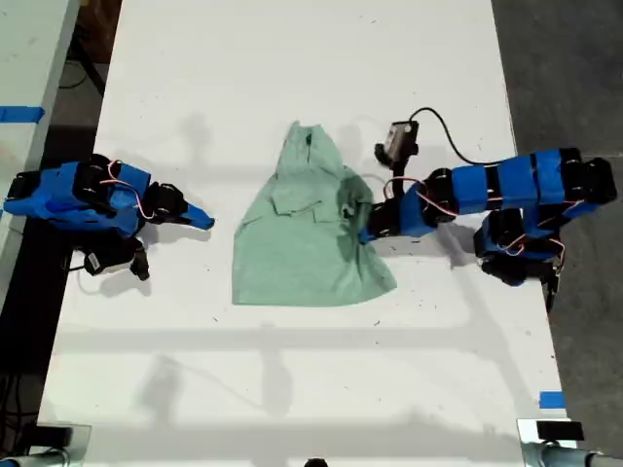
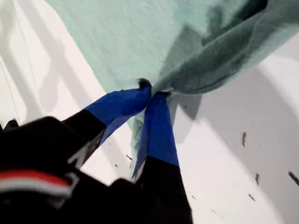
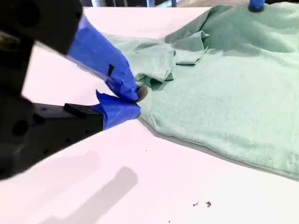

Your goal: Fold t shirt

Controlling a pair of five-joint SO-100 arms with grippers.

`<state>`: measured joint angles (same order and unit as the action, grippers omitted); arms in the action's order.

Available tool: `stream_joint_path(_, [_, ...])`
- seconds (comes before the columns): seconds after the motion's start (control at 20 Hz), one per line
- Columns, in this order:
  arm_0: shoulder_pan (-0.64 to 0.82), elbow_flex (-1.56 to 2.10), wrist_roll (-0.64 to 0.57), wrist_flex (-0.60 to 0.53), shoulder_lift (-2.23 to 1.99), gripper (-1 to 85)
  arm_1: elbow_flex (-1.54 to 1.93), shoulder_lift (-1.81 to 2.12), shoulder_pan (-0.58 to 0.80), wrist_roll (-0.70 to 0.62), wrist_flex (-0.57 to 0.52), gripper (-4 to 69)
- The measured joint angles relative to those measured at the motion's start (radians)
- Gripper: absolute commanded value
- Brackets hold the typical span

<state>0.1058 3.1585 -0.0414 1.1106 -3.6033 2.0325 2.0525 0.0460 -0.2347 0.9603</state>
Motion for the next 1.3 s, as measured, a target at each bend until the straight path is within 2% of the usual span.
stream_joint_path(0.15, [0.000,0.000,0.000,0.000,0.000,-0.1,-0.356,-0.353,-0.029,-0.052,0.051,-1.8])
stream_joint_path(0.3, [0.000,0.000,0.000,0.000,0.000,-0.1,-0.770,-0.759,-0.049,-0.086,0.160,-1.6])
stream_joint_path(0.35, [0.000,0.000,0.000,0.000,0.000,-0.1,-0.897,-0.877,-0.054,-0.089,0.198,2.7])
stream_joint_path(0.4, [0.000,0.000,0.000,0.000,0.000,-0.1,-0.988,-0.951,-0.057,-0.089,0.229,14.4])
stream_joint_path(0.5, [0.000,0.000,0.000,0.000,0.000,-0.1,-1.045,-0.968,-0.057,-0.089,0.298,20.1])
stream_joint_path(0.6, [0.000,0.000,0.000,0.000,0.000,-0.1,-1.048,-0.913,-0.057,-0.072,0.407,19.7])
stream_joint_path(0.65, [0.000,0.000,0.000,0.000,0.000,-0.1,-1.035,-0.847,-0.057,-0.057,0.466,15.3])
stream_joint_path(0.75, [0.000,0.000,0.000,0.000,0.000,-0.1,-0.910,-0.649,-0.057,-0.032,0.540,3.7])
stream_joint_path(0.8, [0.000,0.000,0.000,0.000,0.000,-0.1,-0.807,-0.528,-0.055,-0.020,0.538,1.4])
stream_joint_path(0.9, [0.000,0.000,0.000,0.000,0.000,-0.1,-0.538,-0.235,-0.052,0.011,0.482,0.6])
stream_joint_path(1.1, [0.000,0.000,0.000,0.000,0.000,-0.1,0.216,0.508,-0.038,0.077,0.258,0.8])
stream_joint_path(1.2, [0.000,0.000,0.000,0.000,0.000,-0.1,0.597,0.908,-0.038,0.084,0.225,0.9])
stream_joint_path(1.3, [0.000,0.000,0.000,0.000,0.000,-0.1,0.885,1.273,-0.032,0.084,0.267,0.9])
